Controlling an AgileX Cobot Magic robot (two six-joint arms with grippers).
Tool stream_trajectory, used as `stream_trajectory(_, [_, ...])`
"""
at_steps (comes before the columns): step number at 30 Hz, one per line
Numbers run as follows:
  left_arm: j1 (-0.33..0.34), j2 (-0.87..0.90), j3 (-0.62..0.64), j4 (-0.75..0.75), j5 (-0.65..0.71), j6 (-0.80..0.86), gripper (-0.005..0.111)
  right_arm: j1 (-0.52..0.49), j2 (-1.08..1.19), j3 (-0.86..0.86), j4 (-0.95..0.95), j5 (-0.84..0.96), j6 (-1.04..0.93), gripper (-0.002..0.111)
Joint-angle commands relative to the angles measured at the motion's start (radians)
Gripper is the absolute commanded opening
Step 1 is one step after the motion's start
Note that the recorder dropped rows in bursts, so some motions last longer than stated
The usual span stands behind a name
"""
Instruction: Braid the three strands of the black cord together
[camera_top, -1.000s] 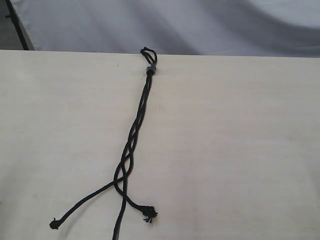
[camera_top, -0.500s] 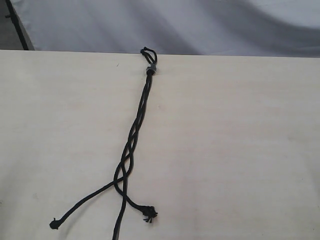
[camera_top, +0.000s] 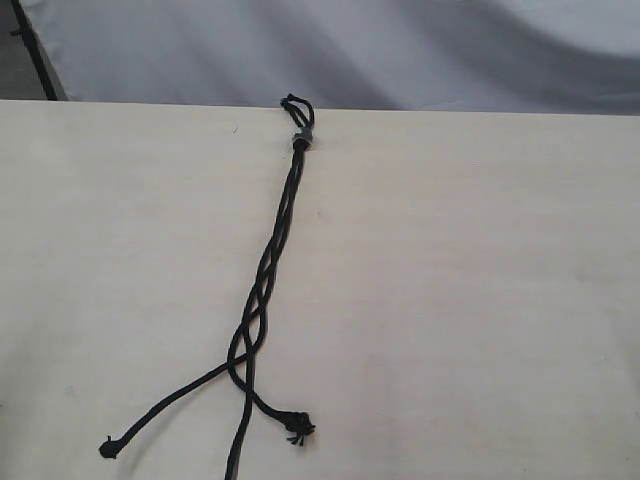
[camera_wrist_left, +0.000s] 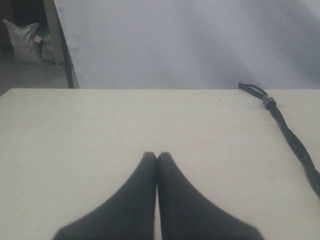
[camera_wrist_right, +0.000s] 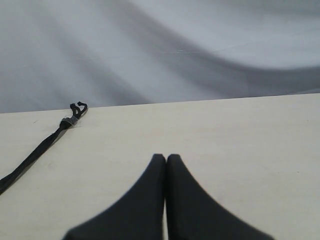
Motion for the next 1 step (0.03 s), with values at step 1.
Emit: stream_trajectory(1, [0.001,-0.004,0.003,-0.015,-0.002,0.003,0.0,-0.006,-0.006,0.003,0.0,-0.001,-0.006,0.0])
